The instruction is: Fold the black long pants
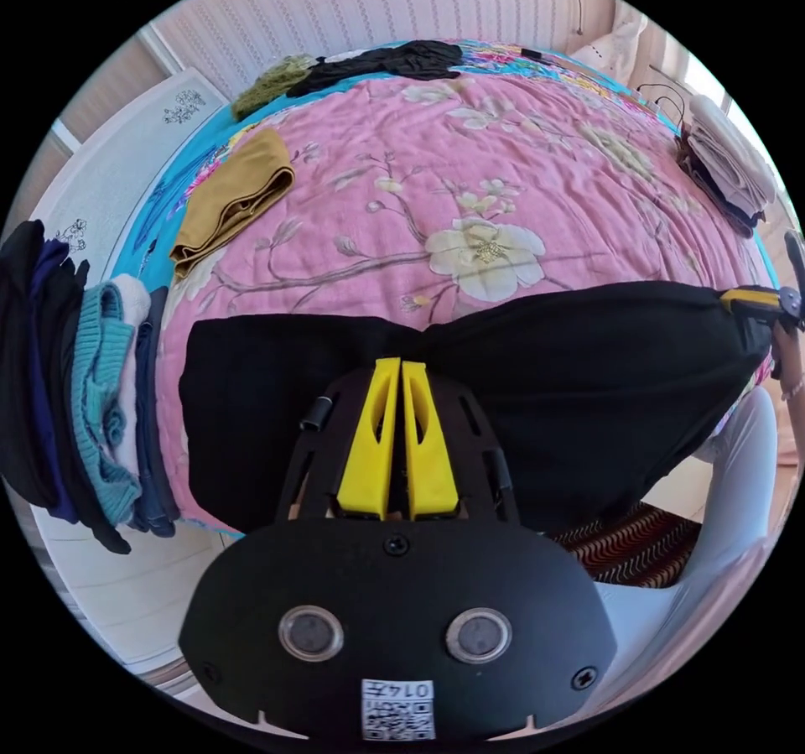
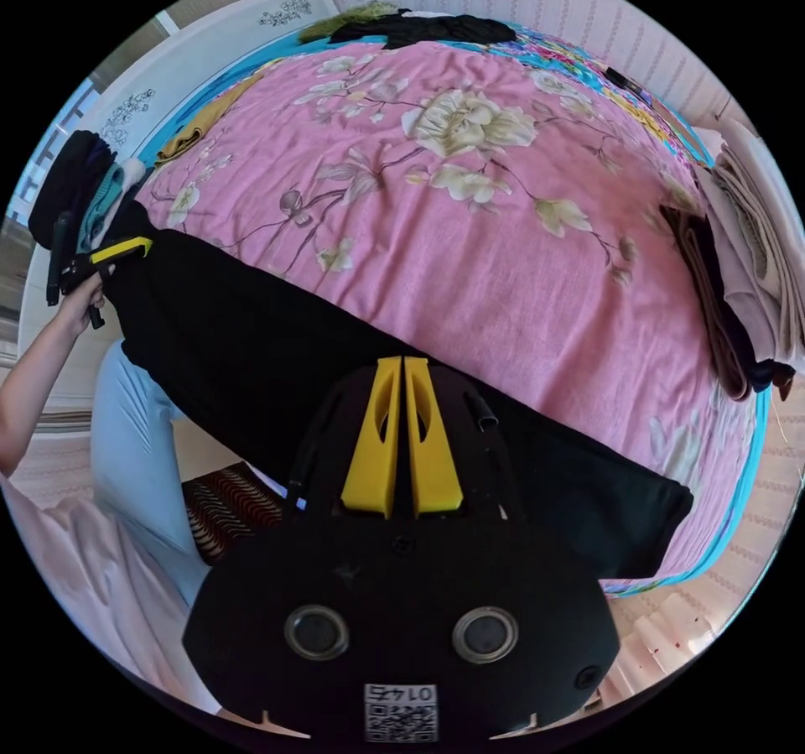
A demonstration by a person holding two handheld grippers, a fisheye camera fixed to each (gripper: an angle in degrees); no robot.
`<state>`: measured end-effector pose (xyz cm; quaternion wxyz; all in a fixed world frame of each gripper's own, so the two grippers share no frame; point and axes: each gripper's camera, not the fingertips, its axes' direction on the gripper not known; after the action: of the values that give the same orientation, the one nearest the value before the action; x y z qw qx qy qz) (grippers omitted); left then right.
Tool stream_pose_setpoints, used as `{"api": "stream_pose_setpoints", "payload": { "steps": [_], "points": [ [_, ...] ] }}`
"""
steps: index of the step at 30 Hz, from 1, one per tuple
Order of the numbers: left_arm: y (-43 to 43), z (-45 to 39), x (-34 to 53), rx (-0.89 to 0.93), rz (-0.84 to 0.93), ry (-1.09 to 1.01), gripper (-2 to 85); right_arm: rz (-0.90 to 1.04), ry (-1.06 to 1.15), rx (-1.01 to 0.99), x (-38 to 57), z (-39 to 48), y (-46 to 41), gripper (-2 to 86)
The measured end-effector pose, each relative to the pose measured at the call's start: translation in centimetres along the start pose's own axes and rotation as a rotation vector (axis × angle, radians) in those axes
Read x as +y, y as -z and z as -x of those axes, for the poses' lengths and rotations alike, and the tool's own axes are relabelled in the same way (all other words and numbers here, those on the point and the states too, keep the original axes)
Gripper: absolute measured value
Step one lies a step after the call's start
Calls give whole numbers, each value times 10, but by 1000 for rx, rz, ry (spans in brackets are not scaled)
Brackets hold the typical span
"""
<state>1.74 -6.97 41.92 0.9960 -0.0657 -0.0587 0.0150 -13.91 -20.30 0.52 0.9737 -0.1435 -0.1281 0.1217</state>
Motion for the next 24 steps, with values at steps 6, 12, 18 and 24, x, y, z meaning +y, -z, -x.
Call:
{"api": "stream_pose_setpoints", "payload": {
  "steps": [6,12,18,24],
  "points": [
    [49,-37,32,-58,-141,-84,-9,-138,8,-103,42,9,43,-1],
    [48,-138,59,286,-198,-309,-10,-80,150,-268,65,63,32,-2],
    [-31,-174,76,284,29,-358,-10,31,168,-186,67,83,-1,-3],
    [-65,-168,89,273,60,-361,-10,92,212,-159,72,84,7,-3]
  ]
}}
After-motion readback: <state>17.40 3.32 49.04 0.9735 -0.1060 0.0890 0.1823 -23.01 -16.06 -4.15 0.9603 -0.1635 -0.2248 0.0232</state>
